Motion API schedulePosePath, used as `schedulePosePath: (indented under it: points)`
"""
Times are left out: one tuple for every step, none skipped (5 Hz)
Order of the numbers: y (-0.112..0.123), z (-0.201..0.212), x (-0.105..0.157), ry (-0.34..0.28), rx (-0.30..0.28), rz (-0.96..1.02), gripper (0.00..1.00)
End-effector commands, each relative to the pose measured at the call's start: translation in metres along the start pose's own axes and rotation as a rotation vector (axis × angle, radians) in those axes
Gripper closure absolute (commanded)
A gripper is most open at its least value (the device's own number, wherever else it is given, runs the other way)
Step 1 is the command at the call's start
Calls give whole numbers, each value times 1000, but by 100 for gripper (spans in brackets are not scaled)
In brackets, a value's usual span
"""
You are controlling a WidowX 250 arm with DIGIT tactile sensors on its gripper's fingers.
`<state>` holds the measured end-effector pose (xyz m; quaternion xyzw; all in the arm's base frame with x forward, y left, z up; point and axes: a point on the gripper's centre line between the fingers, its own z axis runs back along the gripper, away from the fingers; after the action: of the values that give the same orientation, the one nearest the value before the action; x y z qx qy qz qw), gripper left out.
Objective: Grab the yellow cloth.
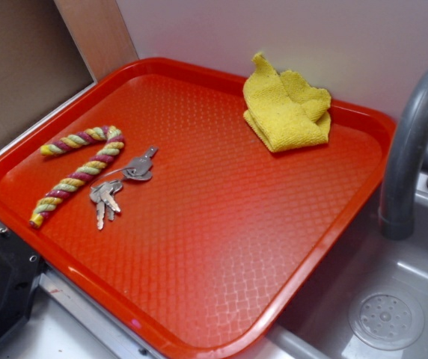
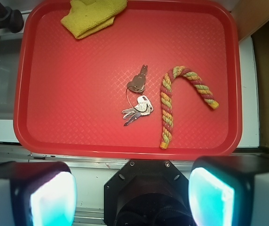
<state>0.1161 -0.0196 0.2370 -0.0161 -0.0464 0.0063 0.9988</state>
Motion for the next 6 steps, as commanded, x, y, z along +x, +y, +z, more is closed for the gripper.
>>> schedulePosePath:
  points:
    - [0, 0, 0, 0, 0, 0, 0]
    - [-13, -49, 46, -97, -64, 38, 0]
    - [-22, -80, 96, -164, -109, 77, 0]
    - [-37, -115, 141, -224, -105, 101, 0]
    - [-33, -106, 129, -301, -47, 140, 0]
    - [-33, -106, 129, -301, -47, 140, 0]
